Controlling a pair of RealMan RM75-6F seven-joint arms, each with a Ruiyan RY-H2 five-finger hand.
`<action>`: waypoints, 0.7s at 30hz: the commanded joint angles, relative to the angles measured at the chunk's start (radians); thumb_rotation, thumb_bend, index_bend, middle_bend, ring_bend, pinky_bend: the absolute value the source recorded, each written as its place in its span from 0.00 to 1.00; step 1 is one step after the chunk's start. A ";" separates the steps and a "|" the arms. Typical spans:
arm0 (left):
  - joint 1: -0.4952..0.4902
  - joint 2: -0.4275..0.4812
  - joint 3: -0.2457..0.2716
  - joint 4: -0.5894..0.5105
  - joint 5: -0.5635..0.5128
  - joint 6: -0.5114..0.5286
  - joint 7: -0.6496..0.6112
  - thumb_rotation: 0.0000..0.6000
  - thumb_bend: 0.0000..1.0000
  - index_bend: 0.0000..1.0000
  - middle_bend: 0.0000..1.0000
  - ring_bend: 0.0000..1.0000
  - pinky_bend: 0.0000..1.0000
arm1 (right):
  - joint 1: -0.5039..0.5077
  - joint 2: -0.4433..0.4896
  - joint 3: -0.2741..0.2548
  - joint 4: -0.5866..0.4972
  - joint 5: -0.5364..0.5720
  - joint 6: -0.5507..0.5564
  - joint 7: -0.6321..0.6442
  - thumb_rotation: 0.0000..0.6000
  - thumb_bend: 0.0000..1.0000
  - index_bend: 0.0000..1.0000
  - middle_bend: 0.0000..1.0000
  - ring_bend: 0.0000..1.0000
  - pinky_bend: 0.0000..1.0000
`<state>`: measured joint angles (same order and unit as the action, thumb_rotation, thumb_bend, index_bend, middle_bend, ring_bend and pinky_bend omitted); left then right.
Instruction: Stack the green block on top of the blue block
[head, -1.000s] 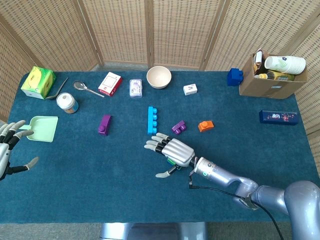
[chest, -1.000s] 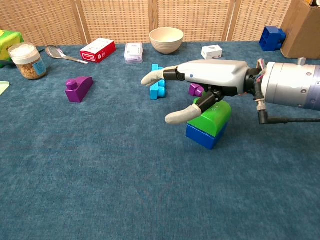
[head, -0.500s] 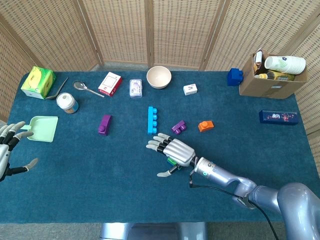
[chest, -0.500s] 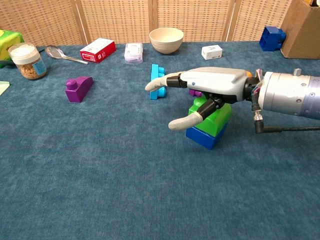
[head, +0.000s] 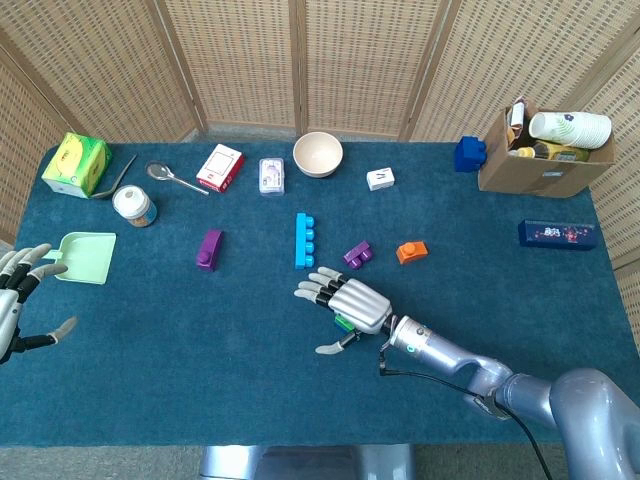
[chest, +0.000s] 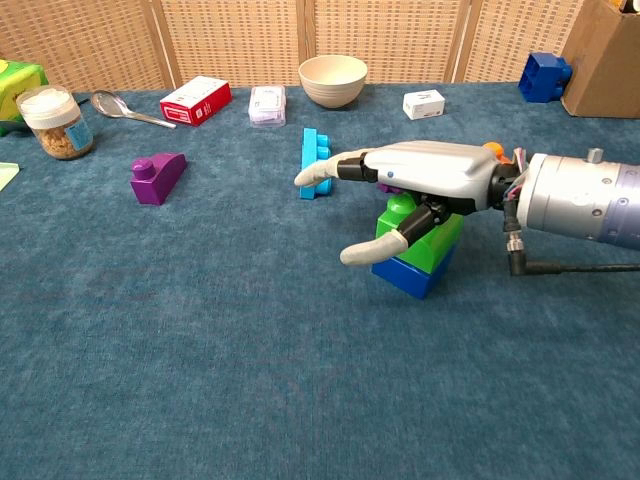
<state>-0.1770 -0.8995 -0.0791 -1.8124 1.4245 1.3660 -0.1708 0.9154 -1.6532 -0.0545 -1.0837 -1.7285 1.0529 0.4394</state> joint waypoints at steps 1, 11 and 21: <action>0.000 0.001 0.000 -0.001 0.000 0.000 0.000 0.91 0.31 0.23 0.09 0.00 0.00 | -0.003 -0.004 -0.001 0.005 -0.001 0.003 0.000 0.23 0.19 0.07 0.10 0.00 0.00; 0.002 0.000 0.000 0.000 0.000 0.001 -0.002 0.92 0.31 0.23 0.09 0.00 0.00 | -0.012 -0.021 -0.005 0.024 -0.003 0.012 -0.006 0.23 0.19 0.07 0.10 0.00 0.00; 0.001 -0.002 -0.002 0.008 -0.001 -0.002 -0.012 0.91 0.31 0.23 0.09 0.00 0.00 | -0.012 0.002 0.007 -0.008 -0.005 0.028 -0.036 0.23 0.19 0.07 0.10 0.00 0.00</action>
<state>-0.1758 -0.9015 -0.0812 -1.8054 1.4237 1.3647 -0.1823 0.9043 -1.6561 -0.0498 -1.0856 -1.7347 1.0788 0.4098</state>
